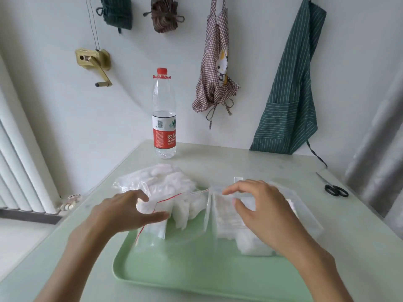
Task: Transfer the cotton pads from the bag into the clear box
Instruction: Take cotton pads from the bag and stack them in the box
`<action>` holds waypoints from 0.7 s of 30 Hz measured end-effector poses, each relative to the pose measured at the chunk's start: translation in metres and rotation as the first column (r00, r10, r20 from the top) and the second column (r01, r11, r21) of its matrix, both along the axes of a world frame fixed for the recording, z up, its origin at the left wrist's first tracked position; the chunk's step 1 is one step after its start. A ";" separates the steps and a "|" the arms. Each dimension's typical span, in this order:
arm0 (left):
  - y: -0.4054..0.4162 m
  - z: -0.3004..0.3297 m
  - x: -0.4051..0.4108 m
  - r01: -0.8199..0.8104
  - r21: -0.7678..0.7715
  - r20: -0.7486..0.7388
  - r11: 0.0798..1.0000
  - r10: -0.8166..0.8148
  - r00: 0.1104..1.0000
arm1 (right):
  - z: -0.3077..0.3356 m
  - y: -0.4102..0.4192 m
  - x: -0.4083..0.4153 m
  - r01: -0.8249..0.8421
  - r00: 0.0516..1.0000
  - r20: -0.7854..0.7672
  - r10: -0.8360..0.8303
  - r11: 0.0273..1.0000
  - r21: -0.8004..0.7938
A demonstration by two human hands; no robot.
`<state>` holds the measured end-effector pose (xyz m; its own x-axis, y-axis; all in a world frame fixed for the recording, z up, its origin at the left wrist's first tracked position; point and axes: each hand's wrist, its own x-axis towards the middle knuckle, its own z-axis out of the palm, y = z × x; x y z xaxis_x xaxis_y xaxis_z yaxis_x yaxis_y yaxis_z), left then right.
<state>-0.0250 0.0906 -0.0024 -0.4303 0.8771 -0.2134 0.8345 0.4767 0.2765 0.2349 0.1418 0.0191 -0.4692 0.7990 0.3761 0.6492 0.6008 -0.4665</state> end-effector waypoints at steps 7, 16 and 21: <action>0.023 -0.019 -0.020 -0.075 0.258 0.267 0.963 0.003 0.964 | -0.021 -0.006 -0.065 -0.067 0.994 0.087 0.065 0.998 0.018; 0.026 -0.032 -0.029 -0.244 0.306 0.784 0.920 -0.098 0.613 | -0.028 0.001 -0.096 0.063 0.990 0.120 -0.072 0.995 0.080; 0.016 -0.026 -0.040 -0.113 0.261 0.810 0.959 -0.154 0.566 | -0.033 -0.002 -0.115 0.101 0.977 0.167 -0.134 0.976 0.192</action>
<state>-0.0649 0.1063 -0.0285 -0.1683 0.9580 -0.2321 0.1928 0.2629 0.9454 0.1197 0.1402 -0.0143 -0.4484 0.7787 0.4387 0.7827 0.5791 -0.2279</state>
